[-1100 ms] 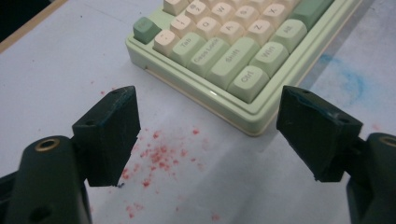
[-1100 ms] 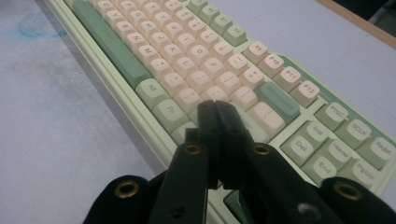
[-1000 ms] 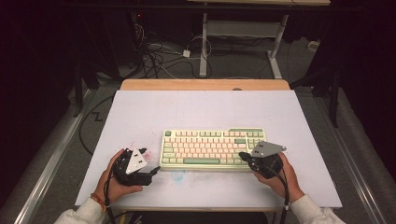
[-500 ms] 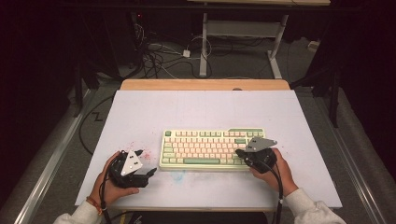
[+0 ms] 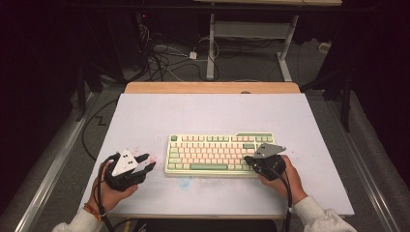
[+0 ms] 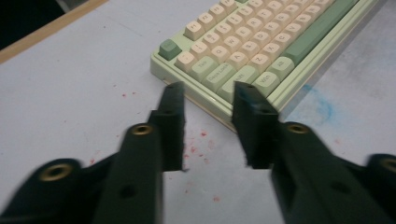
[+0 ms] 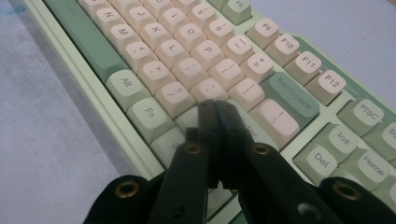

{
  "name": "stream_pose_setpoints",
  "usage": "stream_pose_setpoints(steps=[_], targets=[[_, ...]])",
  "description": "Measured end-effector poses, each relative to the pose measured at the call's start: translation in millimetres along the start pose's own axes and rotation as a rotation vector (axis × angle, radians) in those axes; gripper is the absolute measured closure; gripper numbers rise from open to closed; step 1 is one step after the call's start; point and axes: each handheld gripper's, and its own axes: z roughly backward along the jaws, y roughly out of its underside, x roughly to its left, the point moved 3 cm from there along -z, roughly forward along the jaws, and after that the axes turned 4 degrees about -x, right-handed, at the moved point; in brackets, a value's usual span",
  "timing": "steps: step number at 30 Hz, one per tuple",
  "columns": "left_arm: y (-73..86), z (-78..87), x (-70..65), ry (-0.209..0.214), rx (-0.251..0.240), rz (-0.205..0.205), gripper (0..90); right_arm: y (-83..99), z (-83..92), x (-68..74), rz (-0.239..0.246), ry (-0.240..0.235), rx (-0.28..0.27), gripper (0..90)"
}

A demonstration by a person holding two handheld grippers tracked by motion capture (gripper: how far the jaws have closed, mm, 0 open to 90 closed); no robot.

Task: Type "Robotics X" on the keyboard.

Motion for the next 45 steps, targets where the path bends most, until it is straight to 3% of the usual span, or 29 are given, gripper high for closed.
stream_pose_setpoints(steps=[3, 7, 8, 21, 33, 45], targets=[[-2.7, -2.2, 1.0, 0.014, 0.028, -0.004, 79.8, 0.0, -0.1, 0.2, 0.003, 0.002, -0.001, 90.0], [-8.3, -8.3, -1.4, 0.045, 0.063, -0.030, 87.0, 0.4, -0.1, 0.3, 0.002, 0.009, -0.002, 90.0], [-9.6, -9.6, -2.5, 0.062, 0.066, -0.032, 87.2, 0.6, -0.1, 0.4, -0.002, 0.007, -0.003, 90.0], [-22.5, -27.0, -12.7, 0.097, 0.099, -0.030, 87.2, 0.5, -0.3, 2.1, 0.010, 0.021, 0.001, 90.0], [-46.1, -60.2, -27.2, 0.145, 0.120, -0.101, 87.4, 0.9, -0.5, 1.7, 0.000, 0.018, -0.002, 90.0], [-54.5, -83.9, -34.7, 0.181, 0.163, -0.125, 87.4, 1.1, -0.5, 1.5, -0.007, 0.018, -0.003, 90.0]])
